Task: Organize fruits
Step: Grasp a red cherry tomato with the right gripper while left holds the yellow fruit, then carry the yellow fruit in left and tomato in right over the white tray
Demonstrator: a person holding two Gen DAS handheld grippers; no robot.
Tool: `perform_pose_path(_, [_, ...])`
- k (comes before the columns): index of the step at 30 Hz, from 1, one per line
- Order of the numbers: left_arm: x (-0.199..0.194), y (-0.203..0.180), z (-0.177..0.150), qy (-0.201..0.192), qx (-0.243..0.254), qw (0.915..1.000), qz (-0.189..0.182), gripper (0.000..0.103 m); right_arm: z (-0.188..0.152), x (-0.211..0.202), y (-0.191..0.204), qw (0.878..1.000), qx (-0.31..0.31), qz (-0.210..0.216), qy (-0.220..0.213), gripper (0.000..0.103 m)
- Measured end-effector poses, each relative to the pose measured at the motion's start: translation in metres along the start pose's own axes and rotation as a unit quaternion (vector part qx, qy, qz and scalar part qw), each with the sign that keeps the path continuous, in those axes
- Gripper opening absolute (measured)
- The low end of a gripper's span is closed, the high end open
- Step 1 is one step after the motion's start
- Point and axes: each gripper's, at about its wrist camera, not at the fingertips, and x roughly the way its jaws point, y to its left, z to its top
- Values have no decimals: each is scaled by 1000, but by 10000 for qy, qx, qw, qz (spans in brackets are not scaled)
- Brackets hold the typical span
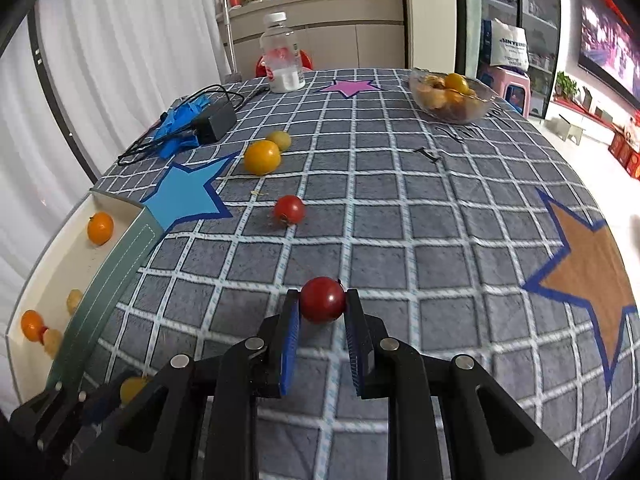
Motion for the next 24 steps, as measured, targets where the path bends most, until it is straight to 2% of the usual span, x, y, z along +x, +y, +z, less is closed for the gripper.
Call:
perform_pose_path(14, [-5,1,-2,-47,-85,9999,-95,29,-15,-36,-6,9997,77,182,-124,23])
perform_pose_path(20, [-26,20,-3,-245,-475,9973,-513,29,-14,-50,12,9992,-147,318,-212,23])
perform_pose_path(24, [-50,43,2,-493,-630,9962,-335,29,-8,-53,37,9978,-324,529,-224,23])
